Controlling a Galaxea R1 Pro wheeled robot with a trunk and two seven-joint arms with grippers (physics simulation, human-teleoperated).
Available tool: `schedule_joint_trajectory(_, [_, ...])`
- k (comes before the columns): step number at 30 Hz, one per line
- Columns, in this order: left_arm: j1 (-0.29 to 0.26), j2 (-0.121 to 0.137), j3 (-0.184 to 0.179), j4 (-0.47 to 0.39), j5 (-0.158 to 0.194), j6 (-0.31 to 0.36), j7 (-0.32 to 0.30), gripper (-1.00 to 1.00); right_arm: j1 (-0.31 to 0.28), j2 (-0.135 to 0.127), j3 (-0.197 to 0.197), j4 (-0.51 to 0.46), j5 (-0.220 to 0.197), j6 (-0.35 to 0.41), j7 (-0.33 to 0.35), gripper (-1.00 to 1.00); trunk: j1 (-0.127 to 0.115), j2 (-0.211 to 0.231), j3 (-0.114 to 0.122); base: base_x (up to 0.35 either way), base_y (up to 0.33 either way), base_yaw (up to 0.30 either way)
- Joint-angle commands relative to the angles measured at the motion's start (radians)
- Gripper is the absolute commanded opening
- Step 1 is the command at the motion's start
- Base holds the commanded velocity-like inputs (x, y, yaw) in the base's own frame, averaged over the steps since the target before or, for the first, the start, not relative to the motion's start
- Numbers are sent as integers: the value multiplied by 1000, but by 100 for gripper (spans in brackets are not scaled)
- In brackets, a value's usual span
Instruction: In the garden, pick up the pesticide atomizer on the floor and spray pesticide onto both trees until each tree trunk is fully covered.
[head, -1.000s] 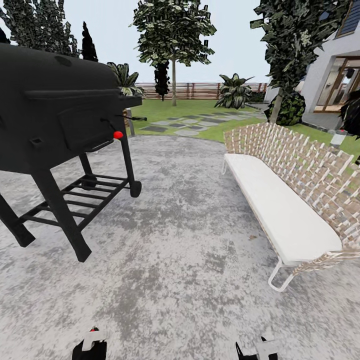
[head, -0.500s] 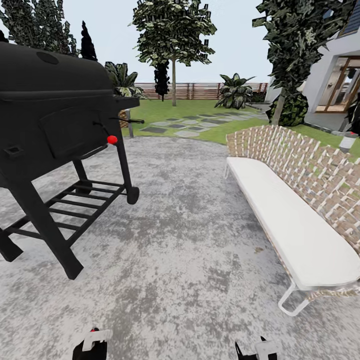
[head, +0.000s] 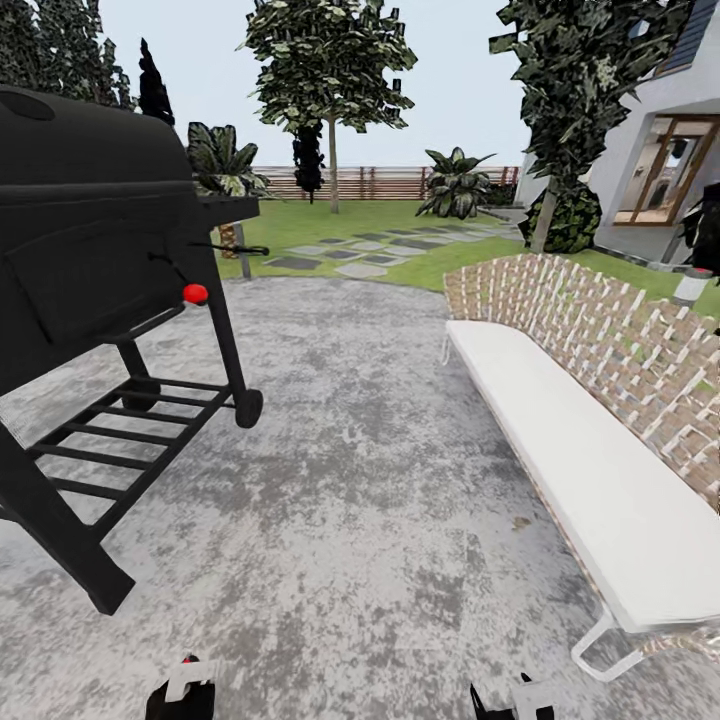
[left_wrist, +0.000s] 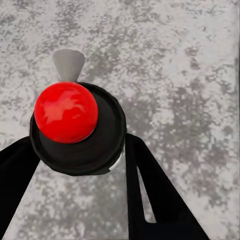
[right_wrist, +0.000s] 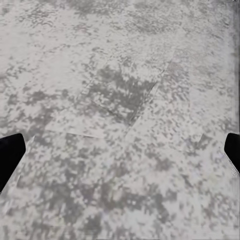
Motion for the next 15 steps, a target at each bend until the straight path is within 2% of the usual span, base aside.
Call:
schedule_joint_trajectory(1, [0,0,0,1,5,-3,0,-100,-1,1,-8,1,8,-4,4,100,0,0,0,335,121,-238])
schedule_joint_trajectory(6, [0,0,0,1,4,-3,0,-100,-1,1,-8,1,8,-4,4,100,0,0,1,334,136,-102])
schedule_joint_trajectory(15, [0,0,0,0,5,-3,0,-100,-1,1,-8,2,8,-4,4,100,0,0,1,334,140,-8])
